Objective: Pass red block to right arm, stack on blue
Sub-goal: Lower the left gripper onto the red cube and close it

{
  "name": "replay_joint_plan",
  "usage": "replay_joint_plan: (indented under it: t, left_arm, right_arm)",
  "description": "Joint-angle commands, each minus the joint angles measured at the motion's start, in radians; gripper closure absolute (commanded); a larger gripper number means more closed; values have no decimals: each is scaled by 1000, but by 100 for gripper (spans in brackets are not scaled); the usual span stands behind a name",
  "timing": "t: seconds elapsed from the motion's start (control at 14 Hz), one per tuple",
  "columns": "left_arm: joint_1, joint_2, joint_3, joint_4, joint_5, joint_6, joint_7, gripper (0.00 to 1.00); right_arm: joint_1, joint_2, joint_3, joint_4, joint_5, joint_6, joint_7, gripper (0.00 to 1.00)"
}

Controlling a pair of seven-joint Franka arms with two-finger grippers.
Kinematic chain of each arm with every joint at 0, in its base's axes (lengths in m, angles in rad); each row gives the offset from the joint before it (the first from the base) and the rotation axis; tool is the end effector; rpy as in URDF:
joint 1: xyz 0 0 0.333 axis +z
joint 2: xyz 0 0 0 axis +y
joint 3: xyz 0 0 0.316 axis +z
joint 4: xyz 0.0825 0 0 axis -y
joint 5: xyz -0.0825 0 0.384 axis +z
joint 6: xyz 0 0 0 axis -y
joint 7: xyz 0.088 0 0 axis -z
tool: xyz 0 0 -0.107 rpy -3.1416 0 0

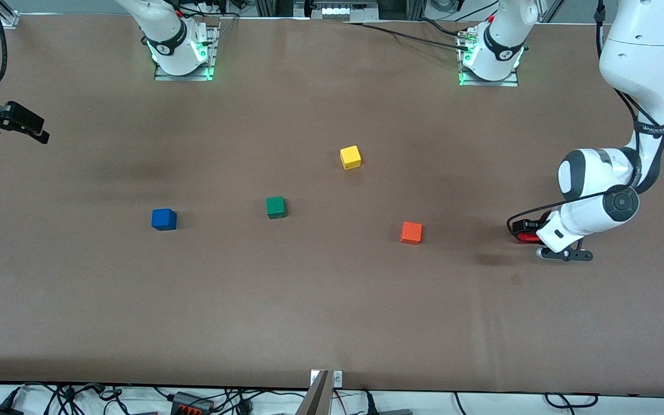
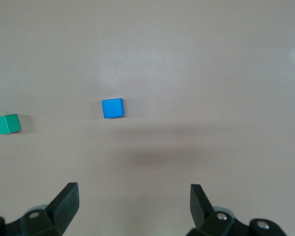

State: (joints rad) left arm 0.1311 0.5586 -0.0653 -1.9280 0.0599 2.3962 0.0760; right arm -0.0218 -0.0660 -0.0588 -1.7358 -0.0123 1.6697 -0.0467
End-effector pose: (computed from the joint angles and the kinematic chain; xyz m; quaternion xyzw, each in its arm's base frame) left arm 0.6135 0.0420 0.1891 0.9987 -0.0238 -0.0443 0.0013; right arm 0.5378 -0.0456 0.5908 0.9999 -0.0163 -0.0004 0.0042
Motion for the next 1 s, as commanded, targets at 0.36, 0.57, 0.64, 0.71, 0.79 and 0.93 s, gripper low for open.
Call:
replay_joint_plan:
  t: [0.36,0.57,0.64,0.71,0.79,0.93]
  left_arm:
    - [-2,-12,-13,33,17,-60,24,84]
    - [-10,-39,-30,137,12,-229,135,85]
    - [1,-39,-40,188,6,-297,178,85]
    - [-1,-39,-51,237,5,-357,244,85]
    - [-2,-39,-63,274,5,-397,313,86]
    - [1,-39,-102,340,1,-484,424,87]
  right_arm:
    - [-6,-9,16,-25,32,-10,5,0]
    - [-3,8,20,-25,146,-11,-8,0]
    - [11,15,20,-25,153,-11,-7,0]
    - [26,26,20,-27,158,-10,4,0]
    - [31,32,20,-28,191,-10,7,0]
    - [31,60,20,-30,296,-10,7,0]
